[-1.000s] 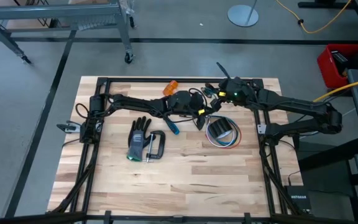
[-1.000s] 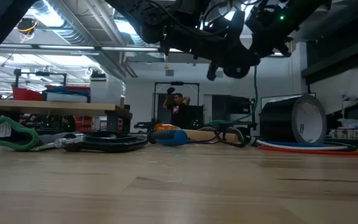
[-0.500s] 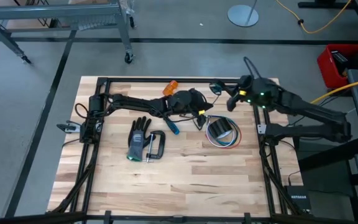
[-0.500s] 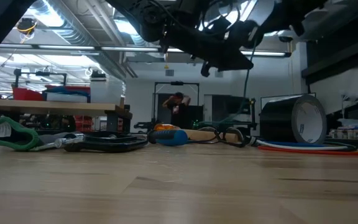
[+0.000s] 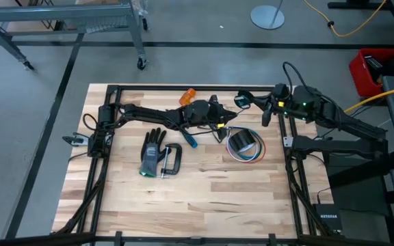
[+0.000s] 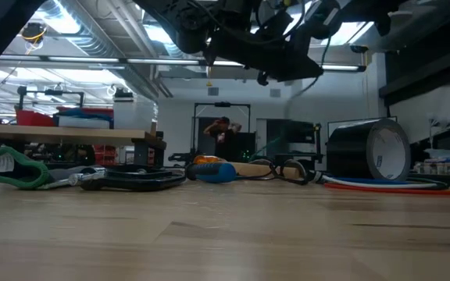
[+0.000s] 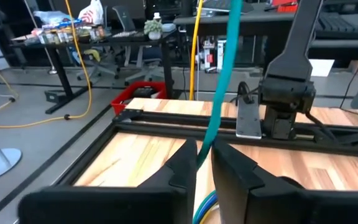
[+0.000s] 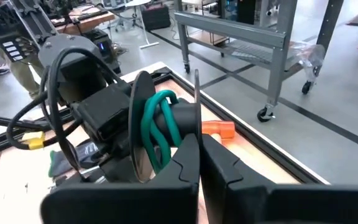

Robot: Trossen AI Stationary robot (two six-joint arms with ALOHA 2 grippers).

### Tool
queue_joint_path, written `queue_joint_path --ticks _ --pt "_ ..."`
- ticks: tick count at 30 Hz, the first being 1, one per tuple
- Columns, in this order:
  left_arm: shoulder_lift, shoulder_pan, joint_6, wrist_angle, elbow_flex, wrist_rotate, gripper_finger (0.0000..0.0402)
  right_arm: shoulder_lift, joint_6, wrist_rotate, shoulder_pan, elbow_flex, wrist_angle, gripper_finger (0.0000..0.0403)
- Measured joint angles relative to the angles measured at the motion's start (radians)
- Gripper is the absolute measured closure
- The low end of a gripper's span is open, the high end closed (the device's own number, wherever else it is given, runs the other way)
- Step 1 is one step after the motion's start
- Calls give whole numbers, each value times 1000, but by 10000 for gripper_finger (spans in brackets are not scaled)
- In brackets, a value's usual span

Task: Coil cords
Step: Coil the green wire onto the spool

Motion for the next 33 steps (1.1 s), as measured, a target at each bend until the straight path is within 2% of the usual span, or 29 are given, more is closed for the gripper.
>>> queue_joint_path --ticks 12,19,33 --pt "0 -24 100 3 -1 -1 331 1 1 -38 0 2 58 402" --pt "1 -33 103 -2 -1 -1 316 -1 0 -36 0 2 56 402" --pt "1 -33 96 -81 -1 0 355 -37 -7 -36 0 2 47 402"
